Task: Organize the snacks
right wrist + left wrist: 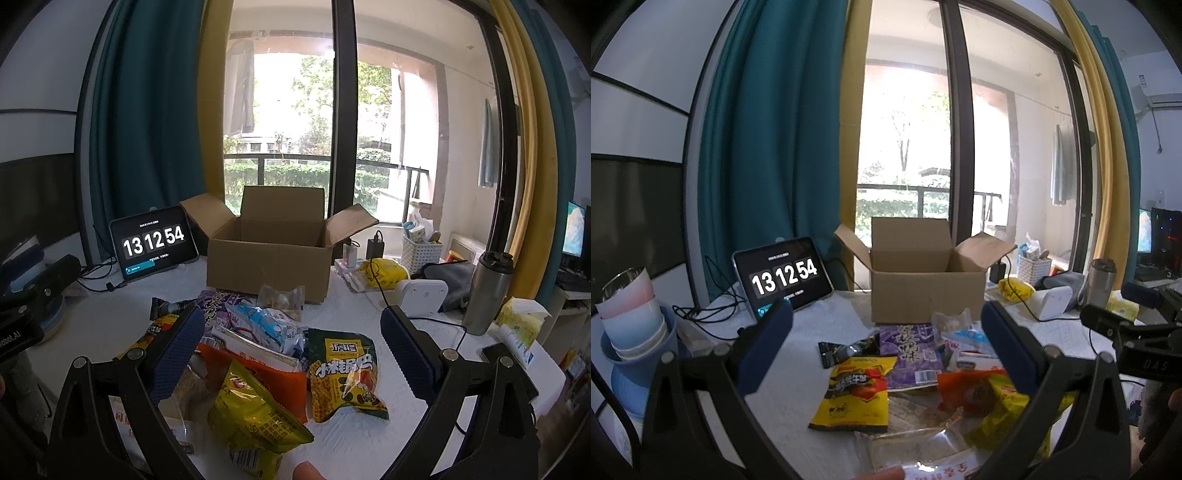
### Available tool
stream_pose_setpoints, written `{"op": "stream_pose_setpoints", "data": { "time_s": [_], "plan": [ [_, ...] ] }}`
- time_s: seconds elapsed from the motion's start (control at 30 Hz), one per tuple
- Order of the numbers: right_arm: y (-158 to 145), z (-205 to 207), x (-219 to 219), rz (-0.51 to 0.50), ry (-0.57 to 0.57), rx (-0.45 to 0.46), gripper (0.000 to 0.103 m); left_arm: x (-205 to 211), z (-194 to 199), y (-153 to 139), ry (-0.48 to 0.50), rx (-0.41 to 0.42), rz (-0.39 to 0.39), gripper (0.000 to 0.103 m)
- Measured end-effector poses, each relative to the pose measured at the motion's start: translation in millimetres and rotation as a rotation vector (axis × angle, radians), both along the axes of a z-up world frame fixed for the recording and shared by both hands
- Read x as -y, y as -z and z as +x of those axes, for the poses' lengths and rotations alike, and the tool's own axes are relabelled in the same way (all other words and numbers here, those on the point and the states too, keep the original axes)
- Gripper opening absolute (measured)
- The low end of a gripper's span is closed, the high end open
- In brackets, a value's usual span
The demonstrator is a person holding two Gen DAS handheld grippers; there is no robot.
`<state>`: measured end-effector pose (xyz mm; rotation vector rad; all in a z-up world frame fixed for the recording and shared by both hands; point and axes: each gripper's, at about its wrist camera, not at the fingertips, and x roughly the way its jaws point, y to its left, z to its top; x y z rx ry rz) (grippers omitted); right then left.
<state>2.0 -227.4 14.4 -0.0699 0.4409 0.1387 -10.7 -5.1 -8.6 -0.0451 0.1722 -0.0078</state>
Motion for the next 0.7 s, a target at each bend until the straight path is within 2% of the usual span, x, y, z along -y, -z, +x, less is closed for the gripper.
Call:
{"op": "stream_pose_setpoints", "data": {
  "time_s": [0.57, 0.7],
  "plan": [
    [7.2, -0.9, 0.9, 0.003, -0.005, -0.015, 0.098, 2.3, -1.5, 5.2, 0.003, -0.012, -0.001, 0.103],
    [11.2, -1.6, 0.4, 0.001, -0.01, -0.029, 0.098, 2.2, 1.0, 11.3, 0.011, -0.036, -0.004, 0.103]
  ]
}}
